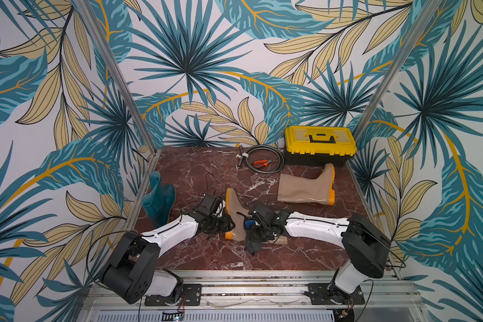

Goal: Wipe the rubber boots with a cloth
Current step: Wipe the dirt off the rubber boot.

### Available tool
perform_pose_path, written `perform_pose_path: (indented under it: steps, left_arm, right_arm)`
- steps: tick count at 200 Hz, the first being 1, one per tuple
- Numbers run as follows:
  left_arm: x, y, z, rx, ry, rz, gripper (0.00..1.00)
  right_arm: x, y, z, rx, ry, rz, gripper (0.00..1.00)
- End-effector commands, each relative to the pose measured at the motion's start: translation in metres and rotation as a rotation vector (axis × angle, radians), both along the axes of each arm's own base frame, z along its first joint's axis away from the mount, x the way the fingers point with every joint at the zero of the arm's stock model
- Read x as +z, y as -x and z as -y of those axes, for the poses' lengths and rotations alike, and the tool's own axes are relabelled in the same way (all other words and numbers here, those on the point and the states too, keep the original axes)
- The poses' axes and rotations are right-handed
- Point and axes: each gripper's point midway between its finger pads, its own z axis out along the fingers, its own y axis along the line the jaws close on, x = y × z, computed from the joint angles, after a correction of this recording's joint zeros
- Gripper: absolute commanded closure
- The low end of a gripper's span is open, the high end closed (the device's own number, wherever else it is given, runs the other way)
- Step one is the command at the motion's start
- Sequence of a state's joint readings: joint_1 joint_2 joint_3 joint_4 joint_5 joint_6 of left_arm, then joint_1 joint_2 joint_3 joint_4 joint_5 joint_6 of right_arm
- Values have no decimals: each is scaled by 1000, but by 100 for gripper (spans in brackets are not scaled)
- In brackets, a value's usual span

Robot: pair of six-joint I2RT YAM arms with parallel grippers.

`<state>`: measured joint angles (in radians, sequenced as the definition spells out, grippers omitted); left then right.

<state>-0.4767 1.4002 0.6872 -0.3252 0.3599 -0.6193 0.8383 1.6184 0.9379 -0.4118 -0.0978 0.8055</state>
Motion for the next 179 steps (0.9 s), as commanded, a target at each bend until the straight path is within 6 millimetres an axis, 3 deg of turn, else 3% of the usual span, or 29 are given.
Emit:
perform_pose_path:
  steps: [1, 22, 43, 66, 81, 101, 123, 148, 167, 179]
  left_arm:
    - [2, -4, 3, -40, 2, 21, 56]
    - [2, -3, 1, -55, -27, 38, 58]
    - [3, -5, -6, -57, -80, 58, 57]
    - [11, -3, -3, -79, -60, 81, 35]
    - [17, 0, 1, -115, -38, 97, 30]
    - [21, 5, 3, -129, -15, 104, 32]
    - [21, 10, 3, -126, 1, 91, 39]
    - [14, 11, -1, -116, -21, 83, 41]
    - [11, 10, -5, -111, -47, 88, 45]
    - [10, 7, -6, -110, -58, 94, 48]
  right_arm:
    - [-15, 12, 89, -181, 150, -73, 100]
    - [18, -3, 88, -178, 113, 18, 100]
    - [65, -44, 52, -154, 16, 118, 100]
    - [108, -103, 1, -102, -78, 230, 100]
    - [118, -140, -29, -73, -119, 252, 100]
    - [128, -183, -67, -68, -236, 253, 100]
    - [122, -215, -88, -82, -288, 266, 100]
    - [97, -217, -99, -109, -329, 191, 100]
    - [74, -186, -106, -105, -372, 130, 100]
    - [61, -161, -100, -101, -358, 100, 100]
